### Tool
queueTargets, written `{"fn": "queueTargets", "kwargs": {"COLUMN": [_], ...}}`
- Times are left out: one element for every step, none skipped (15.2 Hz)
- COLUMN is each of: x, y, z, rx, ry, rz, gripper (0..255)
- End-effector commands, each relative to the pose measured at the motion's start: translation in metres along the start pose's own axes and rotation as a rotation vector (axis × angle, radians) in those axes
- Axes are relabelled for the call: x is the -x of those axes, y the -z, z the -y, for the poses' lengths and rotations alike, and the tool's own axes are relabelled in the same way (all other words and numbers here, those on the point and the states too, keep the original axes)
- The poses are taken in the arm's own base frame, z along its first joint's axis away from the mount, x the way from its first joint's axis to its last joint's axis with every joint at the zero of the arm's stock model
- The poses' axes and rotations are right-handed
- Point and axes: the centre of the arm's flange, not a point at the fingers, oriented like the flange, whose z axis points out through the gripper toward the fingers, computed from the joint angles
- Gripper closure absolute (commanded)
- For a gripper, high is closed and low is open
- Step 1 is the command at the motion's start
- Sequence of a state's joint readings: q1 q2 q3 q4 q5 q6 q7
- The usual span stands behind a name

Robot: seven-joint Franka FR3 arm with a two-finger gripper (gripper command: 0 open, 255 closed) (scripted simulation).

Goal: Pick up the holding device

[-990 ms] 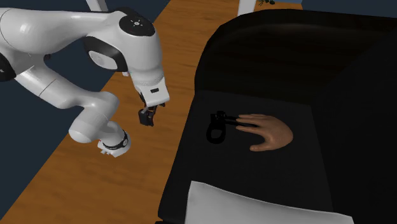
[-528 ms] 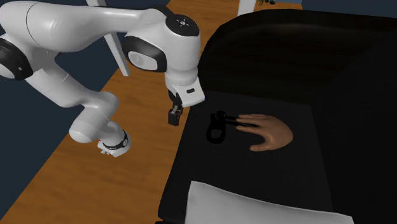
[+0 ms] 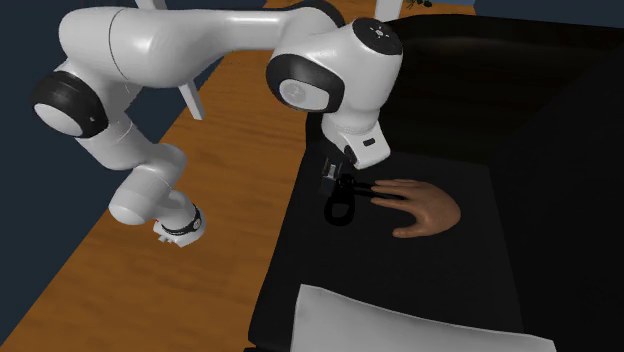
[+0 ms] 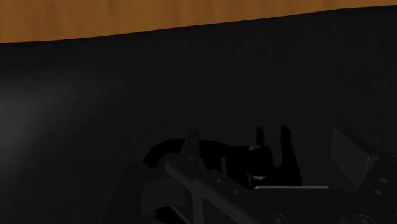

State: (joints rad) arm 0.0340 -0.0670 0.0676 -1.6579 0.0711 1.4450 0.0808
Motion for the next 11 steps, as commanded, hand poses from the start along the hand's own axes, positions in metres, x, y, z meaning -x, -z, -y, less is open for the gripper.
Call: {"fn": "queueTargets", "kwargs": {"x": [-0.027,-0.040,-0.053,-0.066,-0.079,-0.089,-0.090,-0.090,-0.091,-0.092,-0.093], "y": [0.004,0.007,0.009,0.011,0.013,0.015,0.010,0.005,-0.001,-0.006,-0.011], "z": [0.006,0.009,0.013,0.016,0.020,0.022,0.022,0.022,0.022,0.021,0.021], "rx": [-0.005,-0.007,-0.009,-0.012,-0.014,-0.016,-0.016,-0.016,-0.016,-0.016,-0.016], "ry": [0.009,0.013,0.018,0.022,0.026,0.030,0.030,0.030,0.030,0.030,0.030], "rz": [0.009,0.014,0.018,0.022,0.027,0.030,0.030,0.030,0.030,0.030,0.030], "gripper": [0,0,0,0,0,0,0,0,0,0,0]}}
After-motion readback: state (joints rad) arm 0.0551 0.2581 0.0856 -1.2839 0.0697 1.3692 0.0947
